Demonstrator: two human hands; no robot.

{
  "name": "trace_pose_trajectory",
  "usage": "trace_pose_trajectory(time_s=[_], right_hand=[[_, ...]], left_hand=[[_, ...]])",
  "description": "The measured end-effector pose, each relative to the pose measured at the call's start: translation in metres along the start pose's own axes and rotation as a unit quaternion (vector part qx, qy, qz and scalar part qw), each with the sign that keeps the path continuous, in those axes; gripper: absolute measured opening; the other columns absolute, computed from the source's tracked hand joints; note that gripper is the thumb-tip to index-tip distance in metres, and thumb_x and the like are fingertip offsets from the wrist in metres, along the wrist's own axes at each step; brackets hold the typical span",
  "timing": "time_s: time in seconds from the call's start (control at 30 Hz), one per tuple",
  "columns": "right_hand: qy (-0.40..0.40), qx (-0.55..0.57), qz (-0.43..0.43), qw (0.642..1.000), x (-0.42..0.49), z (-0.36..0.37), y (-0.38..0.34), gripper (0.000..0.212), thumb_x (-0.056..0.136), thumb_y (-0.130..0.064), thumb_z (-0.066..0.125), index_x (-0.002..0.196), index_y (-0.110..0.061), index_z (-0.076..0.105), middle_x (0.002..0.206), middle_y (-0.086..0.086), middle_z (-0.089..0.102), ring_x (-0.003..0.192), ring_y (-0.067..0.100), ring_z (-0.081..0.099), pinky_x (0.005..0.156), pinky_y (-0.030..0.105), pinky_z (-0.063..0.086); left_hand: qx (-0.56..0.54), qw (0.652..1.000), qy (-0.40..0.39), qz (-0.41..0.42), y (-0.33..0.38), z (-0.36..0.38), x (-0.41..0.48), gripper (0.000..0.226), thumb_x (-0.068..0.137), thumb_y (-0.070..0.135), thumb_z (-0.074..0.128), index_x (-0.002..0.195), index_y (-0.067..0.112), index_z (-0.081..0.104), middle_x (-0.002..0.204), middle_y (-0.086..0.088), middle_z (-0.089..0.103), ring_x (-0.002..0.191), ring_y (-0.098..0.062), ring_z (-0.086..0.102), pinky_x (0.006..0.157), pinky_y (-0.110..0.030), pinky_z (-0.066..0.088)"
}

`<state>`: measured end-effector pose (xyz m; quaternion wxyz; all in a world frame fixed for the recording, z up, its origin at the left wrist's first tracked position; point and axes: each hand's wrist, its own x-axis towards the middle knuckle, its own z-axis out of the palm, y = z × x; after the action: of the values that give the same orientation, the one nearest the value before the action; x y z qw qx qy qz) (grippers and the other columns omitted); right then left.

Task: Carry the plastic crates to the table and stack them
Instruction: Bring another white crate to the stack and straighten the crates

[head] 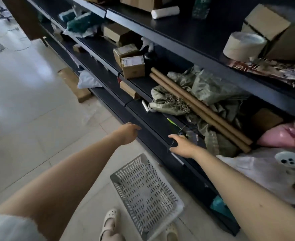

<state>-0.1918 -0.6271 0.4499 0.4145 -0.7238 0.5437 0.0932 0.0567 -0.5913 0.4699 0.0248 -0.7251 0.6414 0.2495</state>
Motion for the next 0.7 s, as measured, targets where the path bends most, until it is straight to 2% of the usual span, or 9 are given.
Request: trace_pose_trajectory(time_s=[0.07, 0.2, 0.27, 0.37, 0.47, 0.53, 0.6, 0.7], right_hand=[[0.009, 0.019, 0.039, 0.999, 0.010, 0.017, 0.012, 0.059, 0.095, -0.031, 0.054, 0.148, -0.030, 0.028, 0.151, 0.007, 0.028, 0.123, 0.028, 0.048, 0.089, 0.034, 0.044], [0.053, 0.060, 0.129, 0.988, 0.026, 0.068, 0.034, 0.056, 0.093, -0.030, 0.055, 0.145, -0.029, 0.034, 0.148, 0.007, 0.037, 0.126, 0.026, 0.048, 0.091, 0.031, 0.042], [0.063, 0.088, 0.171, 0.979, 0.030, 0.103, 0.044, 0.054, 0.094, -0.028, 0.055, 0.145, -0.025, 0.036, 0.148, 0.008, 0.038, 0.128, 0.027, 0.048, 0.092, 0.030, 0.041], [0.055, 0.121, 0.232, 0.964, 0.033, 0.173, 0.069, 0.046, 0.094, -0.024, 0.053, 0.138, -0.019, 0.042, 0.139, 0.012, 0.042, 0.117, 0.029, 0.054, 0.086, 0.030, 0.043], [0.072, 0.141, 0.294, 0.943, 0.037, 0.247, 0.104, 0.037, 0.089, -0.017, 0.054, 0.126, -0.015, 0.048, 0.128, 0.012, 0.048, 0.108, 0.029, 0.057, 0.086, 0.031, 0.047], [0.083, 0.153, 0.345, 0.922, 0.042, 0.294, 0.129, 0.033, 0.088, -0.014, 0.054, 0.121, -0.015, 0.049, 0.118, 0.009, 0.048, 0.098, 0.028, 0.058, 0.077, 0.029, 0.045], [0.091, 0.157, 0.388, 0.904, 0.049, 0.338, 0.151, 0.033, 0.088, -0.016, 0.054, 0.121, -0.017, 0.049, 0.120, 0.010, 0.049, 0.100, 0.028, 0.058, 0.077, 0.031, 0.046], [0.102, 0.171, 0.433, 0.879, 0.068, 0.408, 0.185, 0.044, 0.087, -0.017, 0.055, 0.130, -0.020, 0.046, 0.131, 0.012, 0.047, 0.111, 0.030, 0.056, 0.087, 0.036, 0.050]], left_hand=[[0.054, 0.998, -0.022, 0.032, -0.020, 0.013, 0.023, 0.043, 0.099, 0.022, 0.036, 0.141, 0.025, 0.048, 0.148, -0.004, 0.045, 0.136, -0.026, 0.042, 0.113, -0.034, 0.033], [0.139, 0.982, -0.082, 0.093, -0.059, 0.056, 0.070, 0.046, 0.099, 0.024, 0.036, 0.145, 0.028, 0.042, 0.151, -0.002, 0.041, 0.135, -0.026, 0.043, 0.111, -0.037, 0.037], [0.140, 0.978, -0.116, 0.104, -0.077, 0.081, 0.079, 0.046, 0.099, 0.026, 0.035, 0.145, 0.028, 0.041, 0.148, -0.004, 0.044, 0.132, -0.028, 0.046, 0.109, -0.038, 0.040], [0.172, 0.966, -0.154, 0.119, -0.112, 0.134, 0.092, 0.049, 0.097, 0.027, 0.032, 0.146, 0.030, 0.037, 0.144, -0.005, 0.048, 0.126, -0.029, 0.051, 0.101, -0.040, 0.046], [0.260, 0.932, -0.200, 0.156, -0.146, 0.188, 0.106, 0.051, 0.097, 0.022, 0.033, 0.147, 0.026, 0.033, 0.138, -0.007, 0.050, 0.121, -0.028, 0.054, 0.097, -0.040, 0.047], [0.312, 0.909, -0.210, 0.179, -0.168, 0.229, 0.122, 0.053, 0.097, 0.025, 0.036, 0.149, 0.022, 0.029, 0.142, -0.006, 0.047, 0.124, -0.027, 0.051, 0.099, -0.039, 0.045], [0.325, 0.903, -0.219, 0.179, -0.186, 0.264, 0.139, 0.057, 0.095, 0.029, 0.041, 0.150, 0.019, 0.027, 0.148, -0.006, 0.040, 0.128, -0.026, 0.049, 0.101, -0.038, 0.043], [0.321, 0.903, -0.219, 0.182, -0.215, 0.322, 0.167, 0.061, 0.092, 0.024, 0.045, 0.150, 0.015, 0.027, 0.153, -0.008, 0.031, 0.132, -0.029, 0.044, 0.103, -0.040, 0.042]])
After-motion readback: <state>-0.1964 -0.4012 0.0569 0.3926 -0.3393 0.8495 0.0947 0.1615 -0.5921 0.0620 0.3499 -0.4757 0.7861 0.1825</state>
